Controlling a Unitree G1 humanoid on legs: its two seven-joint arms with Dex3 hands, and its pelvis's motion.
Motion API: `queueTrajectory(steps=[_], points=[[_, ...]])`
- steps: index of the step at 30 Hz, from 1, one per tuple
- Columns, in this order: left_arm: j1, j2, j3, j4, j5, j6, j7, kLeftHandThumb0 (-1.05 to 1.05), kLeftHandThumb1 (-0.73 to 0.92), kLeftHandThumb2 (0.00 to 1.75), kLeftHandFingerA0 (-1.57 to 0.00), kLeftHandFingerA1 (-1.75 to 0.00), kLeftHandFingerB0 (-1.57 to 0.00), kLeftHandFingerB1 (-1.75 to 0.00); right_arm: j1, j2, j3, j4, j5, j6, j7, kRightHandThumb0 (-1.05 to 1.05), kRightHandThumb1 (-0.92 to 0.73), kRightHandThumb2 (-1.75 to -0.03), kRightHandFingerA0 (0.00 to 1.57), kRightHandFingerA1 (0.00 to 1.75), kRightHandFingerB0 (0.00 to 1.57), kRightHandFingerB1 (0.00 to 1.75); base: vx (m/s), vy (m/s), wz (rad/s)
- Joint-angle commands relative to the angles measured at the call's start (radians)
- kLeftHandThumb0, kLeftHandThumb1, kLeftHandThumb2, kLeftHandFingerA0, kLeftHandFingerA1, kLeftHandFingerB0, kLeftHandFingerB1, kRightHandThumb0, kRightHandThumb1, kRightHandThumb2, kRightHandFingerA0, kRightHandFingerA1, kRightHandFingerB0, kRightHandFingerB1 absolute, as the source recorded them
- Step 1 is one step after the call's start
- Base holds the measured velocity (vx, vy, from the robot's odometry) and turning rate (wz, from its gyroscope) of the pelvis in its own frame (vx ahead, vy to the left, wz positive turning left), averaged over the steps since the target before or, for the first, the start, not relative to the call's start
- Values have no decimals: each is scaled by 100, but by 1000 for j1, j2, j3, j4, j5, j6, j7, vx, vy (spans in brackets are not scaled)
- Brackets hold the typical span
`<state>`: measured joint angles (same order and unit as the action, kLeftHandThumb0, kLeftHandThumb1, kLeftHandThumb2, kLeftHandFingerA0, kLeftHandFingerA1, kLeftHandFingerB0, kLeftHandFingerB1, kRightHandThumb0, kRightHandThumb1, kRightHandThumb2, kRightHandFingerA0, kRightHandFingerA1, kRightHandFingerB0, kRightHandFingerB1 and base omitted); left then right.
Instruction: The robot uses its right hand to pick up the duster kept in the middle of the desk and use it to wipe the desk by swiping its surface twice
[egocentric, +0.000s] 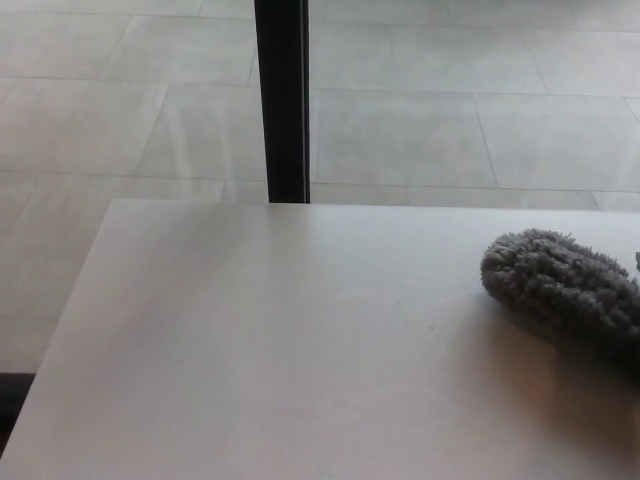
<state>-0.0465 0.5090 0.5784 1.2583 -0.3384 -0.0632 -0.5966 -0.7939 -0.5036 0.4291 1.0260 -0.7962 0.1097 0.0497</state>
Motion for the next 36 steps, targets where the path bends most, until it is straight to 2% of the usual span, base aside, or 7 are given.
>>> queueTrajectory(steps=[1, 13, 15, 22, 31, 34, 36], points=[[19, 0, 10, -11, -22, -12, -11, -42, 63, 71, -37, -63, -44, -47, 56, -137, -102, -125, 128, -26, 161, -105, -74, -64, 0, 0, 0, 0, 0, 0, 0], [25, -3, 7, 0, -17, 1, 4, -42, 60, 65, -37, -59, -40, -46, 419, -439, -561, -553, 372, -13, 297, -105, -70, -110, 0, 28, 0, 0, 0, 0, 0], [24, -3, 9, 3, -18, 5, 9, -40, 63, 69, -37, -59, -41, -47, 490, -446, -654, -612, 408, 1, 305, -105, -88, -70, 0, 0, 0, 0, 0, 0, 0], [35, -1, 6, 2, -13, -9, 3, -44, 64, 66, -37, -56, -40, -44, 755, -268, -1162, -697, 635, 22, 220, -99, -69, -110, 0, 41, 6, 29, 0, 0, 0], [42, -6, 6, 6, -12, -8, 2, -48, 61, 71, -35, -61, -42, -49, 822, 2, -1554, -343, 899, -86, -105, -65, -74, -63, 40, 129, 9, 58, 0, 0, 0], [41, -6, -1, 8, -2, -9, 29, -49, 63, 61, -42, -61, -45, -44, 821, 48, -1610, -291, 962, -99, -93, -37, -61, -112, 15, 66, 2, 57, 0, 0, 0], [42, -2, 4, 11, -5, 1, 33, -47, 65, 62, -38, -60, -40, -45, 805, 63, -1677, -203, 1036, -146, -83, -57, -81, -56, 17, 115, 0, 65, 0, 0, 0]])
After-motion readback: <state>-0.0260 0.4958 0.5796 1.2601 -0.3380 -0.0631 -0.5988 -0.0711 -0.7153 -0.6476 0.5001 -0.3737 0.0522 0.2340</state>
